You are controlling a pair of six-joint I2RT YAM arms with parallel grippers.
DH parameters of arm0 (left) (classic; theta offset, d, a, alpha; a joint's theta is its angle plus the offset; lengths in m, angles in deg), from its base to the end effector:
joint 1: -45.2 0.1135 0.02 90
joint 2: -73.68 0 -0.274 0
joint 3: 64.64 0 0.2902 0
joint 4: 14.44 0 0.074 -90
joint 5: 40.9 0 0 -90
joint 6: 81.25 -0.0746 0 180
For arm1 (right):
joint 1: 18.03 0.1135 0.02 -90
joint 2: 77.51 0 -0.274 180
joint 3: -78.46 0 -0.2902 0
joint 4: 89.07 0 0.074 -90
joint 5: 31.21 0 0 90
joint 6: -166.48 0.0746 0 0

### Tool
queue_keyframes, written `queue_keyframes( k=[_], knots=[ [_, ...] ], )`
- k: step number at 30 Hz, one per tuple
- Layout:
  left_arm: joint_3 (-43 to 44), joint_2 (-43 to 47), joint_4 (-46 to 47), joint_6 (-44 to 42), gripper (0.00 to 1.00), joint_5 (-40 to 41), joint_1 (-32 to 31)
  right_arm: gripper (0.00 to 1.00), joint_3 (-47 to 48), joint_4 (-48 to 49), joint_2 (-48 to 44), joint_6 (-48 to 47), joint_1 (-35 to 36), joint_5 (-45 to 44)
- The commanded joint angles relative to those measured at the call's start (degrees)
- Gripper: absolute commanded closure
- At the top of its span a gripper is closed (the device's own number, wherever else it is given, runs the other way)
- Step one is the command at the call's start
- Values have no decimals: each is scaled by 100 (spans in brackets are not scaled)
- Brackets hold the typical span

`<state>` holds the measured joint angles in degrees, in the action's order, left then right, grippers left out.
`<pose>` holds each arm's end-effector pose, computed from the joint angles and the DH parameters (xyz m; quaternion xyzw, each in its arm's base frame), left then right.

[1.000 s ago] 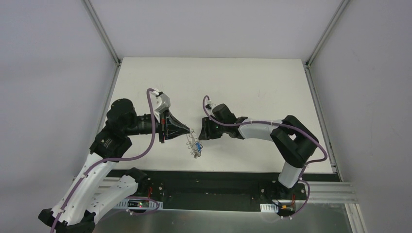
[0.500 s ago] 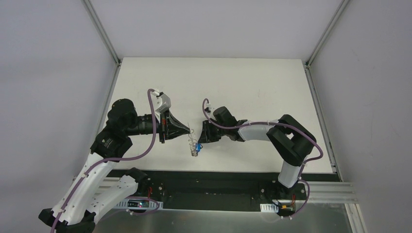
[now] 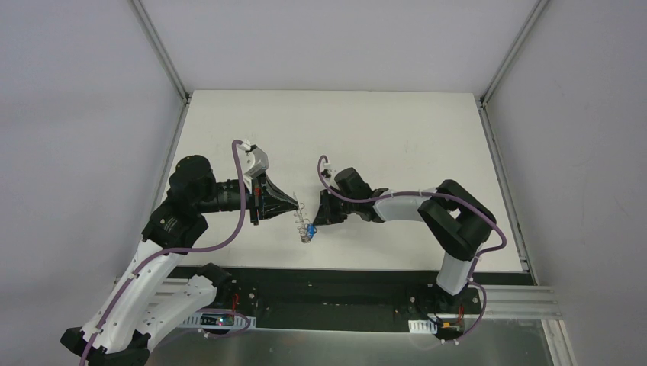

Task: Put the keys on the keyring

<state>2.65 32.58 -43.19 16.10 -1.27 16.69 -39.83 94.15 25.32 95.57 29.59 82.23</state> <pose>0.1443 -0.1438 0.4163 0.4092 0.5889 -0.4852 0.5004 0.2557 0.3242 0.1023 -0.3032 0.8306 0.3889 0.2588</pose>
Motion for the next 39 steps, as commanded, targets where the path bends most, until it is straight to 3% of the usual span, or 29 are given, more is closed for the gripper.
queue_keyframes(
  k=[1, 3, 7, 15, 23, 28, 34, 39],
  knots=[
    [-5, 82, 144, -111, 100, 14, 12, 94, 3, 82, 76, 6, 20, 177],
    [-5, 77, 143, -107, 100, 10, 12, 100, 20, 124, 101, 31, 11, 235],
    [-8, 76, 139, -116, 100, 23, 12, 100, -107, 363, 7, 84, 26, 294],
    [-7, 96, 139, -117, 100, 23, 12, 100, -497, 209, -1246, -195, 115, 1],
    [28, 88, 144, -119, 100, -15, 8, 100, -622, -1027, -3219, -1040, 289, -353],
    [71, 94, 174, -132, 100, -31, 11, 100, -154, -2314, -4293, -1720, 413, -519],
    [115, 108, 301, -64, 100, -12, 12, 100, 932, -3925, -4837, -2395, 523, -122],
    [57, 82, 484, -7, 100, -121, 13, 100, 1714, -4485, -4863, -2736, 566, 201]
  ],
)
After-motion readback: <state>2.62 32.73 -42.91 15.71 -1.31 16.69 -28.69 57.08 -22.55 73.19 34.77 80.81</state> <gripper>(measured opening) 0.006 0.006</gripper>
